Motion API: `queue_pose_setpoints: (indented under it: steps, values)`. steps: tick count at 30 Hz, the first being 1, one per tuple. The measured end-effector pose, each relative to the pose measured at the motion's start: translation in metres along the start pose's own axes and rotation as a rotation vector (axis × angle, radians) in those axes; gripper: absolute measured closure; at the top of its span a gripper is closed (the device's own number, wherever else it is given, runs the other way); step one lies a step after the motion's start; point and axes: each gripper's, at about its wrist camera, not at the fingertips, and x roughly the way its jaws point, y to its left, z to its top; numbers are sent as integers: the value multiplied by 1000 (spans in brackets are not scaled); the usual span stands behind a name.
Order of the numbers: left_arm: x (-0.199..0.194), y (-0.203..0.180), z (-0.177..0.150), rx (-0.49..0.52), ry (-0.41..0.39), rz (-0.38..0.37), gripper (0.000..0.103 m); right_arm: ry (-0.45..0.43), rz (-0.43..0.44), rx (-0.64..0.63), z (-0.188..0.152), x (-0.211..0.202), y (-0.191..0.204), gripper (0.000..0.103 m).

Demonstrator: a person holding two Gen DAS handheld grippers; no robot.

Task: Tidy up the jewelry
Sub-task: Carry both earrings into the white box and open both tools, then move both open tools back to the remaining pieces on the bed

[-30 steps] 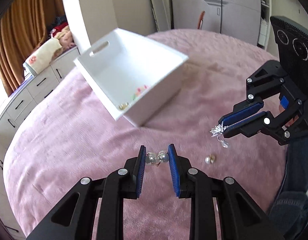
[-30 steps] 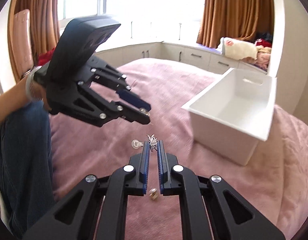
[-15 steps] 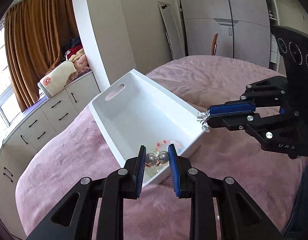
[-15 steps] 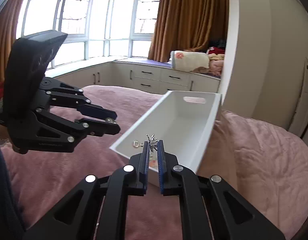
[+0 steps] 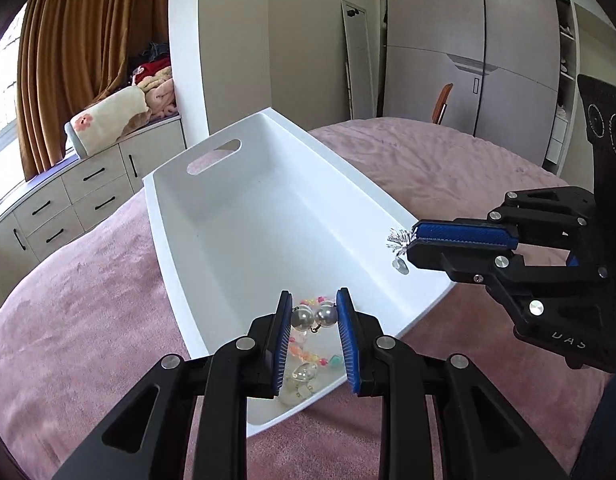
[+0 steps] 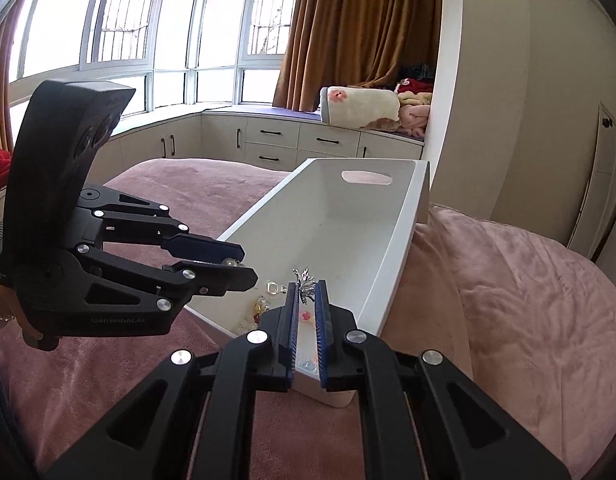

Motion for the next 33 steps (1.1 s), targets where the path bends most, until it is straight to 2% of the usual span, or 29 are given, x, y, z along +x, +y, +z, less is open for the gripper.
queue_pose_setpoints:
  steps: [3, 4, 5, 7, 9, 10, 11, 14, 16, 22, 24, 26, 29, 33]
  values:
    - [0, 5, 0, -17, -22, 10, 75, 2, -13, 19, 0, 3, -2, 92]
    - [2, 6, -2, -19, -10, 17, 70, 2, -16, 28, -1, 3, -2, 92]
    - [5, 8, -4, -21, 6, 23, 61, 5, -16, 34, -1, 3, -2, 91]
    - [4, 8, -9, -21, 17, 30, 50, 4, -22, 38, -1, 1, -1, 83]
    - [-1, 9, -13, -19, 13, 26, 43, -14, -23, 40, 0, -4, 0, 61]
    - [-5, 9, -15, -19, 11, 26, 37, -25, -21, 43, 0, -8, 1, 55]
    - [-8, 8, -17, -16, 10, 25, 32, -34, -17, 44, 1, -11, 3, 55]
    - [-20, 7, -23, 12, 16, 19, 26, -43, 0, 35, 2, -19, 8, 54]
    - [-30, 4, -30, 38, 22, 34, 23, -43, 3, 26, 0, -25, 13, 49]
    - [-50, 1, -60, 64, 78, 78, 17, -34, 4, -15, -13, -43, 33, 23]
    - [-56, -4, -73, 103, 106, 94, 11, -32, 6, -47, -15, -50, 40, 17]
    - [-61, -12, -86, 180, 153, 96, 10, -25, 28, -70, -17, -58, 46, 11]
    - [-72, -25, -103, 282, 192, 62, 10, -24, 77, -117, -24, -72, 57, 6]
    - [-89, -37, -112, 343, 191, 2, 10, 13, 93, -223, -36, -79, 76, 5]
